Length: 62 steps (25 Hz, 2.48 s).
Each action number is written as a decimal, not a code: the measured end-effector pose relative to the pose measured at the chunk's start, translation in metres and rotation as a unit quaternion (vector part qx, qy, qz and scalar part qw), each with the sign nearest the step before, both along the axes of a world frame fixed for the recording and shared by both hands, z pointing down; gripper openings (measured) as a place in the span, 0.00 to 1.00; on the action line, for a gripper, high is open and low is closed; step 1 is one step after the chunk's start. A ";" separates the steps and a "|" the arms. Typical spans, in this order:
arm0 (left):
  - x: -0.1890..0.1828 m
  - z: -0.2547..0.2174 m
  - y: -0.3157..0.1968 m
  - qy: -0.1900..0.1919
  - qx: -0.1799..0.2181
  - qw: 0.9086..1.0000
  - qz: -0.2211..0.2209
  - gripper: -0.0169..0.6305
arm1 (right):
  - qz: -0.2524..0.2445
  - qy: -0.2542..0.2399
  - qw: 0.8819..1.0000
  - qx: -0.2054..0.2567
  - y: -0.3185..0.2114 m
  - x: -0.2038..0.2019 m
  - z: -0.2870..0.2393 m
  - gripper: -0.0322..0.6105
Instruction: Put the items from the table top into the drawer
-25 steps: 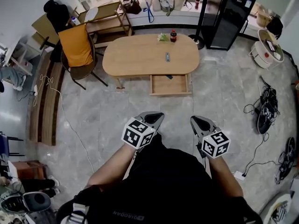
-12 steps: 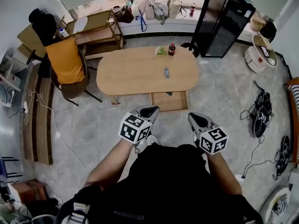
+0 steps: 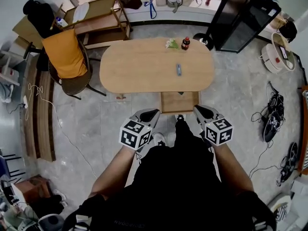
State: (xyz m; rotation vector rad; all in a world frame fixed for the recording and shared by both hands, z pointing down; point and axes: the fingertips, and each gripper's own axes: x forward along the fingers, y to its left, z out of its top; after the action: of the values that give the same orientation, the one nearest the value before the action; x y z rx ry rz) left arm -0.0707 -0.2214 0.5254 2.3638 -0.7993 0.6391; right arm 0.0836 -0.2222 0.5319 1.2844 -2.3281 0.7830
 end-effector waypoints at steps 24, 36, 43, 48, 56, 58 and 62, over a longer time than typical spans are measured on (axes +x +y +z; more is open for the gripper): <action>0.003 0.146 -0.129 -0.095 -0.156 0.967 -0.179 0.03 | -0.118 0.150 0.959 -0.211 -0.301 0.029 0.405 0.24; 0.005 0.183 -0.125 -0.097 -0.191 0.956 -0.201 0.03 | -0.089 0.222 0.940 -0.242 -0.343 0.036 0.472 0.28; 0.012 0.181 -0.122 -0.097 -0.189 0.959 -0.189 0.03 | -0.098 0.183 0.943 -0.260 -0.331 0.039 0.466 0.24; 0.016 0.182 -0.118 -0.092 -0.183 0.964 -0.167 0.03 | -0.136 0.152 0.950 -0.237 -0.279 0.031 0.437 0.24; 0.015 0.192 -0.099 -0.085 -0.184 0.969 -0.141 0.03 | -0.266 0.179 0.915 -0.244 -0.121 0.010 0.431 0.24; 0.014 0.193 -0.091 -0.081 -0.183 0.970 -0.138 0.03 | -0.288 0.200 0.901 -0.257 -0.095 0.008 0.447 0.24; 0.010 0.197 -0.068 -0.082 -0.187 0.970 -0.133 0.03 | -0.308 0.250 0.875 -0.277 -0.073 0.011 0.500 0.24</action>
State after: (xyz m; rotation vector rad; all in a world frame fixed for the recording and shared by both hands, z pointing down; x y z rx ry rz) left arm -0.0611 -0.2897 0.7222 1.8433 -0.9540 0.7980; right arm 0.0947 -0.2949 1.0320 0.3819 -1.7302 0.7034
